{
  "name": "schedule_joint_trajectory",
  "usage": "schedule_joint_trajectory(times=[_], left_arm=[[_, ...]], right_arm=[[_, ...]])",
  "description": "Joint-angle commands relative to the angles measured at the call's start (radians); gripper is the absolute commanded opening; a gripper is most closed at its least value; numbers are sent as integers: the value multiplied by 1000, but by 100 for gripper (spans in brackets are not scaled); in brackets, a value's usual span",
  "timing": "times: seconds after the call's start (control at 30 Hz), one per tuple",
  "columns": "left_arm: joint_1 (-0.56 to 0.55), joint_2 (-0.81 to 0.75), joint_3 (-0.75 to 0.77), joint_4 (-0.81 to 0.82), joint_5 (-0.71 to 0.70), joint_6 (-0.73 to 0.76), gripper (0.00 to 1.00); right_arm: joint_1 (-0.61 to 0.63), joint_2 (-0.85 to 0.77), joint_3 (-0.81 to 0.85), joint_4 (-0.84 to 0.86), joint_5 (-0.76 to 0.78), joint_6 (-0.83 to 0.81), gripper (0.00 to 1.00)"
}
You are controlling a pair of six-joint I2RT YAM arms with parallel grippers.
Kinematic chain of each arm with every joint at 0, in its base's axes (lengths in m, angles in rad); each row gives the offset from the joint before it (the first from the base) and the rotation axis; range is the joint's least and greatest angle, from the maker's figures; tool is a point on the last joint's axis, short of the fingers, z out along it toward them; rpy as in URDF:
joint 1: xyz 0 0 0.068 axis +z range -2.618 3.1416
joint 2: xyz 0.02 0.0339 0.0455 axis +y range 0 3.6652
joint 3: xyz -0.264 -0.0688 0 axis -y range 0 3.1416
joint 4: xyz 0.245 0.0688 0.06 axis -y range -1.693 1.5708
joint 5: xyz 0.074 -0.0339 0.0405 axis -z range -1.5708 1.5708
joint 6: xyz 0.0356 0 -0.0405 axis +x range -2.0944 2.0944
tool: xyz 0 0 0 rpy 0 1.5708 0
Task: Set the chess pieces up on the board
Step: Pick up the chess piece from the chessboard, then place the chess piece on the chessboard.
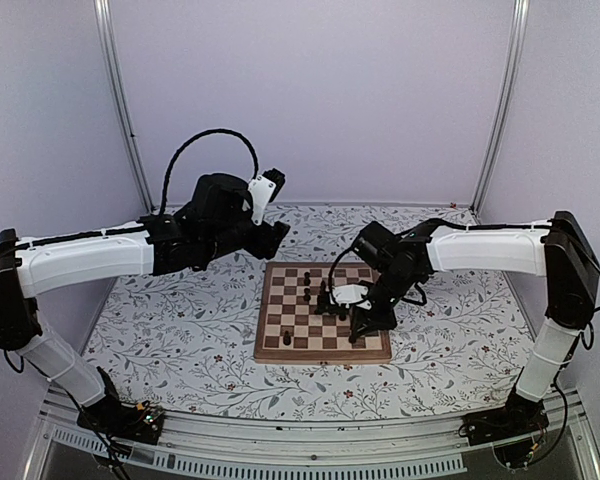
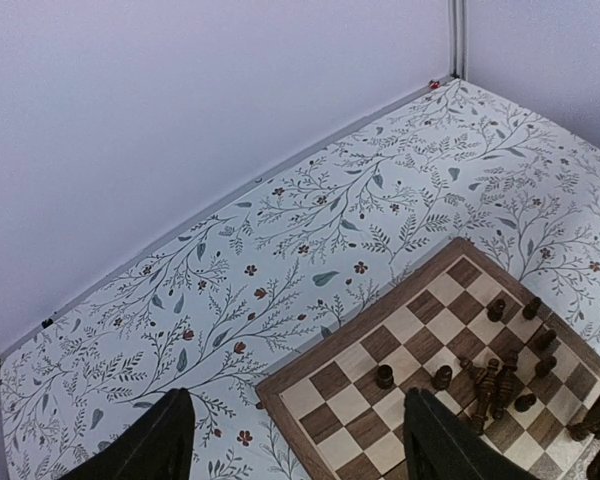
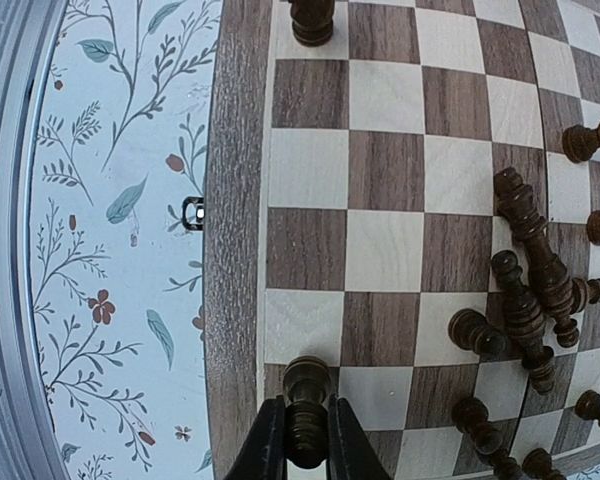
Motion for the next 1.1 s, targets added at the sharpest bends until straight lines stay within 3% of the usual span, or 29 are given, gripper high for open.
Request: schedule_joint_trajectory(times=[0.0, 1.07], left_arm=[[-14, -2, 28, -9, 3, 7, 73], [-13, -19, 22, 1, -50, 24, 74]], right_arm=[[22, 17, 49, -12, 2, 14, 6], [98, 161, 207, -40, 45, 62, 5]])
